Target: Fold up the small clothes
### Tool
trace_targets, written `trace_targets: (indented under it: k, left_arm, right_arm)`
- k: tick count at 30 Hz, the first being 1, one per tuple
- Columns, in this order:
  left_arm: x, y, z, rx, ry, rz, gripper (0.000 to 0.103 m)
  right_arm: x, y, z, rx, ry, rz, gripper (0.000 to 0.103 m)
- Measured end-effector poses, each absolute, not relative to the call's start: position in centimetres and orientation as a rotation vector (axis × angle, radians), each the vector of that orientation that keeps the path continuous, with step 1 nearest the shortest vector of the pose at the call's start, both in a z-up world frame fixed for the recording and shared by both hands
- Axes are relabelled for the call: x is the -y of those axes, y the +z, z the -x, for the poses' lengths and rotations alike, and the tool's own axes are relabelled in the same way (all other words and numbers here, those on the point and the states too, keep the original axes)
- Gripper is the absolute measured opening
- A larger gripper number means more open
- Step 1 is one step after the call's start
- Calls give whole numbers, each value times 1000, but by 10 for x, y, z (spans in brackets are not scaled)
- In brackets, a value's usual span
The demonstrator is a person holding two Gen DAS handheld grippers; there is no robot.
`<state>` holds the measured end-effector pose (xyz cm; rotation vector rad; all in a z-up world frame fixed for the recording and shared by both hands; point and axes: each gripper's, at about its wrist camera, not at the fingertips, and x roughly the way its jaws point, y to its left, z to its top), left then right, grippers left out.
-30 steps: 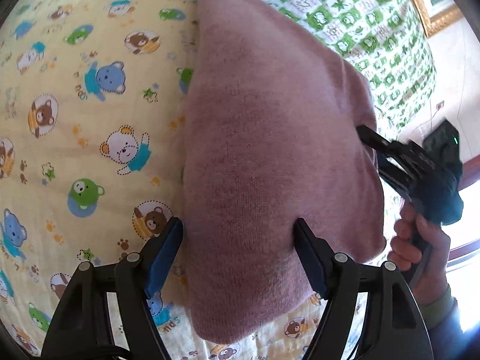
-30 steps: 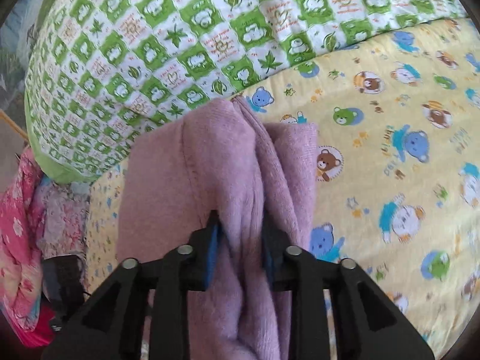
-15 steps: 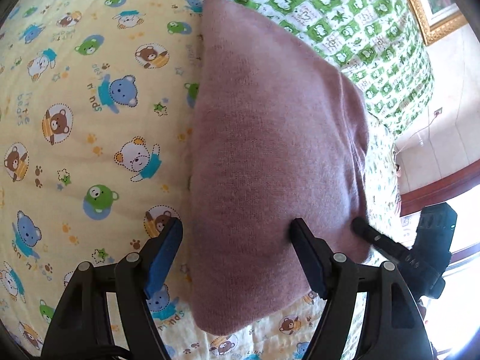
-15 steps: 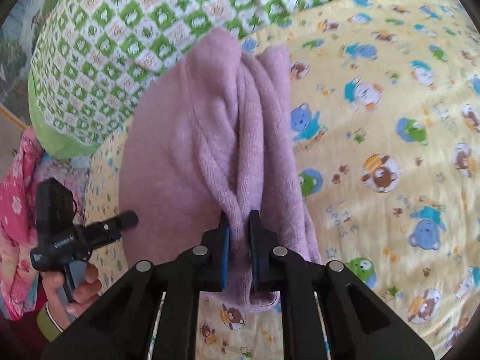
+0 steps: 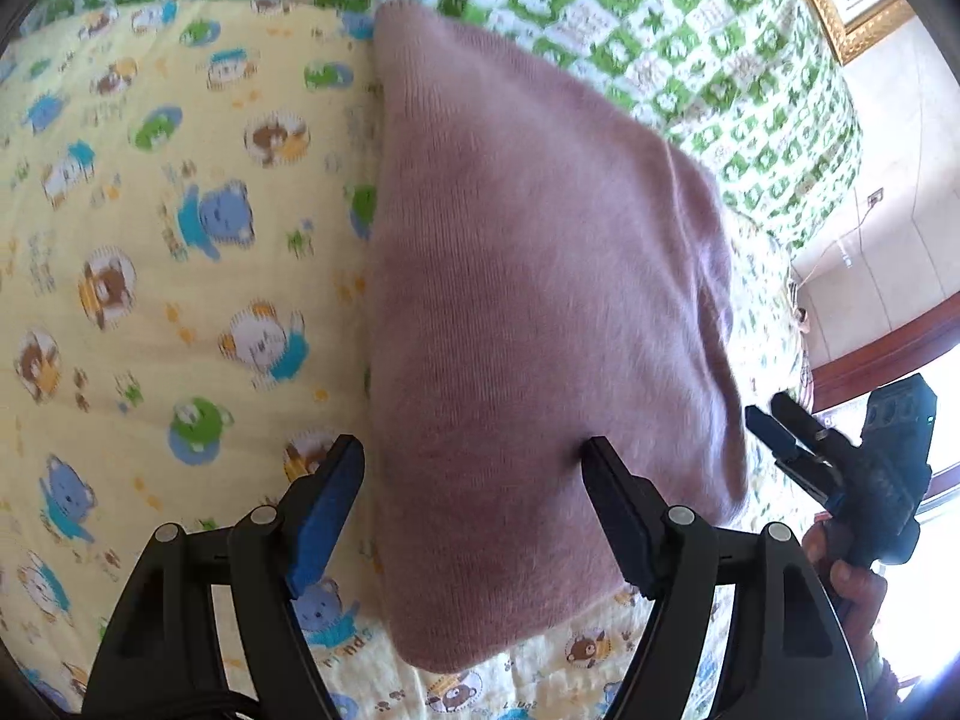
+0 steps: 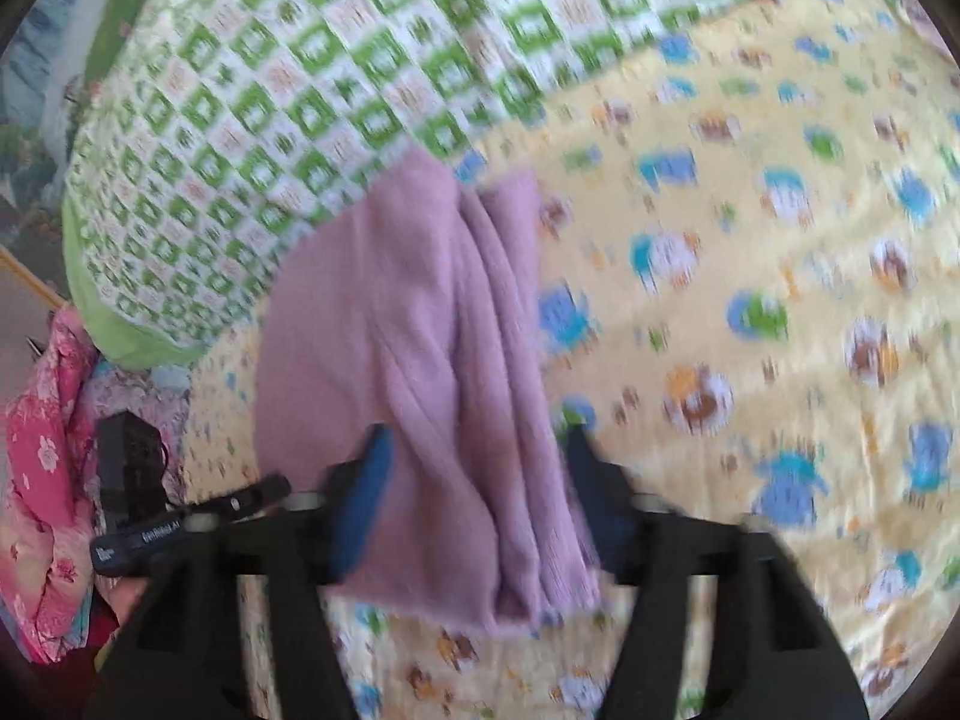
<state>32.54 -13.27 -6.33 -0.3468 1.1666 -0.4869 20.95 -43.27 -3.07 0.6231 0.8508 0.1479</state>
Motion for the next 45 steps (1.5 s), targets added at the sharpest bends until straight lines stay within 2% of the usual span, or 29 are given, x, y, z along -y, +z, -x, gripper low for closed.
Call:
trace_targets:
  k: [5, 11, 15, 18, 20, 22, 23, 24, 25, 30, 32, 36, 45]
  left_arm:
    - [125, -59, -347, -1156, -461, 377, 81]
    - [129, -66, -371, -1174, -456, 375, 91]
    - [133, -79, -383, -1193, -473, 400, 92]
    - [136, -85, -386, -1197, -483, 427, 92]
    - [141, -88, -388, -1197, -491, 430, 92]
    - [147, -91, -389, -1201, -501, 418, 90]
    - [151, -91, -389, -1202, -503, 408, 87]
    - [154, -91, -389, -1198, -508, 395, 79]
    - [156, -91, -389, -1197, -512, 388, 74]
    - [155, -81, -382, -1160, -515, 385, 48]
    - [153, -73, -376, -1137, -527, 389, 43]
    - [146, -57, -361, -1108, -526, 391, 39]
    - [92, -16, -305, -1058, -490, 411, 38]
  right_arm:
    - [431, -33, -254, -855, 170, -615, 70]
    - [420, -56, -297, -957, 202, -554, 78]
    - [423, -70, -304, -975, 199, -559, 77]
    - [427, -74, -303, -963, 213, -577, 71]
    - [427, -76, -303, -964, 229, -587, 62]
    - [428, -78, -304, -973, 252, -609, 51]
    - [427, -79, -304, -975, 258, -608, 49]
    - [426, -79, -303, -974, 259, -602, 45]
    - [424, -78, -304, -972, 262, -602, 41]
    - [419, -72, -301, -947, 276, -629, 32]
    - [419, -66, -296, -928, 290, -651, 31]
    - [412, -50, -284, -882, 326, -676, 30]
    - [356, -20, -258, -882, 434, -649, 30]
